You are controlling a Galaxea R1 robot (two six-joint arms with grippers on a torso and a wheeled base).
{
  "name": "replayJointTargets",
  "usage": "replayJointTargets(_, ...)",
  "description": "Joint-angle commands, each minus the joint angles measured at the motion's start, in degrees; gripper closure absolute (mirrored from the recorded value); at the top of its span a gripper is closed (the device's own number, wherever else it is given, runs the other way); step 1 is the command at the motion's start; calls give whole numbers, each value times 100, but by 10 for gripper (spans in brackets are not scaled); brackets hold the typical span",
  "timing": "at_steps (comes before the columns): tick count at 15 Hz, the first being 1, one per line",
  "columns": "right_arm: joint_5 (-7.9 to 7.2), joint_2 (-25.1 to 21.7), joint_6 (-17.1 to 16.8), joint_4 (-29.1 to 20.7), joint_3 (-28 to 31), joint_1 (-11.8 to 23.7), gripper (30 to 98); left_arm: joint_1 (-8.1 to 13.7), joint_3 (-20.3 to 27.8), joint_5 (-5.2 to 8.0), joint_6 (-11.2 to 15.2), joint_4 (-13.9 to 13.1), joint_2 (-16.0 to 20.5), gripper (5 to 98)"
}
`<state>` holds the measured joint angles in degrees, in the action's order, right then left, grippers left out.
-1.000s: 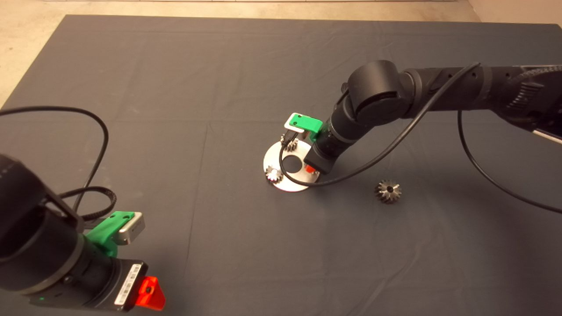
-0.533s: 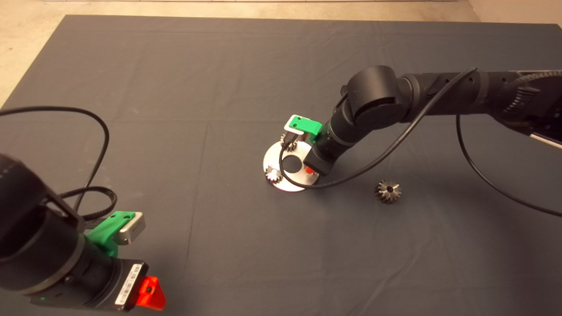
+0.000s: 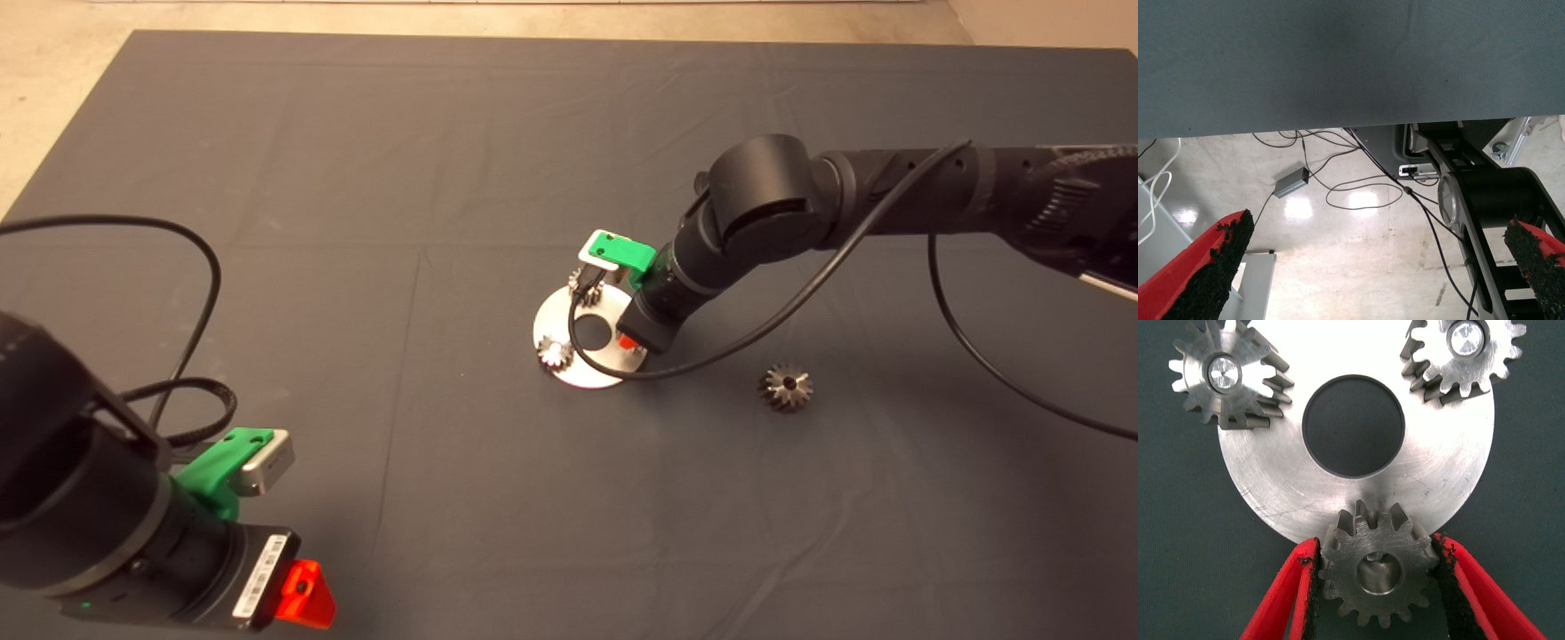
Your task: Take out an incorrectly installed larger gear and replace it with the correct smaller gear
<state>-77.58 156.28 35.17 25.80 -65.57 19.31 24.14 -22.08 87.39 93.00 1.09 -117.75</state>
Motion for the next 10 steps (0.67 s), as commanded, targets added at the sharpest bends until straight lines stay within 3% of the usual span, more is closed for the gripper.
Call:
replayJointTargets(1,-38,-66,-1,180,155,100,891,30,82,761,16,-4,19,61)
replayJointTargets(8,-29,-11,-10,180,169,82,891,30,91,761,25,-4,19,61)
replayJointTargets(10,39,13,-10,180,160,73,891,30,91,761,25,-4,19,61)
